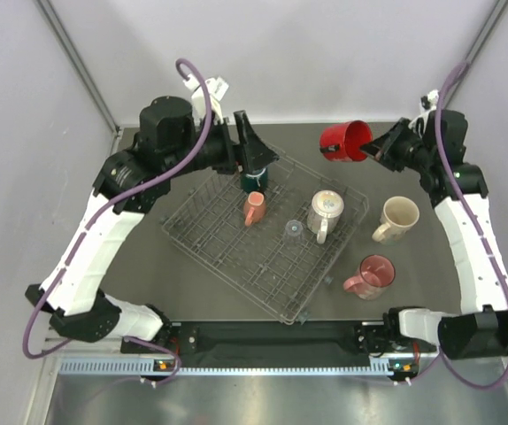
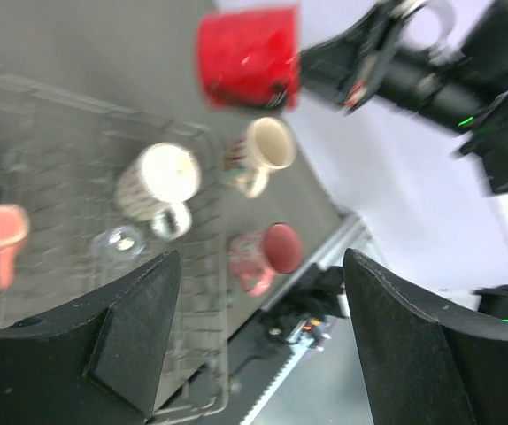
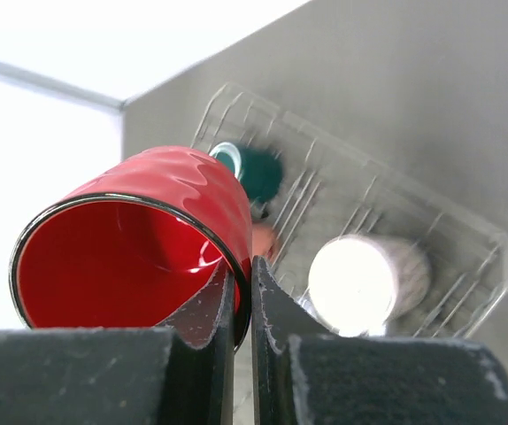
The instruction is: Load the cups into the dish rack
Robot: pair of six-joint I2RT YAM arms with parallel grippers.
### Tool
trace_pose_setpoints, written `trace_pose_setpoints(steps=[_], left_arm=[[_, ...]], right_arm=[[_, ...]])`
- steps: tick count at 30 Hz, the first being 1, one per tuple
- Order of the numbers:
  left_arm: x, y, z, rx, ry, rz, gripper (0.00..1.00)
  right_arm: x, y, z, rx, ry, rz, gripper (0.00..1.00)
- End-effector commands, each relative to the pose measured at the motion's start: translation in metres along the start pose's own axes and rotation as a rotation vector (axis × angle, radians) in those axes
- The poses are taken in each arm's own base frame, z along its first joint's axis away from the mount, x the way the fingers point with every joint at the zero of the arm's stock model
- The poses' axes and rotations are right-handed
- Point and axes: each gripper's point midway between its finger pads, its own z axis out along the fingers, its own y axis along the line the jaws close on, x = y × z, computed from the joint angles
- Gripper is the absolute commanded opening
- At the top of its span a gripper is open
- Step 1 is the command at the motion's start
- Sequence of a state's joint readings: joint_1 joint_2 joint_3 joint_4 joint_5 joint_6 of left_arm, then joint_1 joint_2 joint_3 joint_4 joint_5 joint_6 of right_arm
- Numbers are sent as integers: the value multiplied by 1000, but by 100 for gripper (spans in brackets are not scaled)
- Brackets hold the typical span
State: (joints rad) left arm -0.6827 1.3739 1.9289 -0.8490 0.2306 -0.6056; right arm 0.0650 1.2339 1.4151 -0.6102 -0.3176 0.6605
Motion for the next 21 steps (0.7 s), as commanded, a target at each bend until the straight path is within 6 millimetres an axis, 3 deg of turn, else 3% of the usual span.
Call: trace_pose_setpoints(steps=[1,2,3,8,9,15,17,21], left_arm=[[-23,-51,-2,236,-17,-13,79],[-24,-55,2,263,-7,-29,78],[-25,-59,4,290,2,-46,78],[-29,-76,12,457,73,-183,77],[-28,-80,12,486,100,-245,76],[-20,-90,12,577,193,-378,74],[-16,-91,12,582,218,-408,74],[-7,-91,8,586,286,-538,74]], right_arm=[[-13,62,-39,-279,-118,-37,0],[-4,59,-40,-287,-110,-8,0],[-1,67,-55,-326,-130,-9,0],[27,89,-79,-466,-139,-8,0],[30,96,-95,-499,-170,-14,0],[46,82,-121,-498,-215,12,0],[53,76,-120,-497,-209,14,0],[44,78,-131,-541,-319,-30,0]])
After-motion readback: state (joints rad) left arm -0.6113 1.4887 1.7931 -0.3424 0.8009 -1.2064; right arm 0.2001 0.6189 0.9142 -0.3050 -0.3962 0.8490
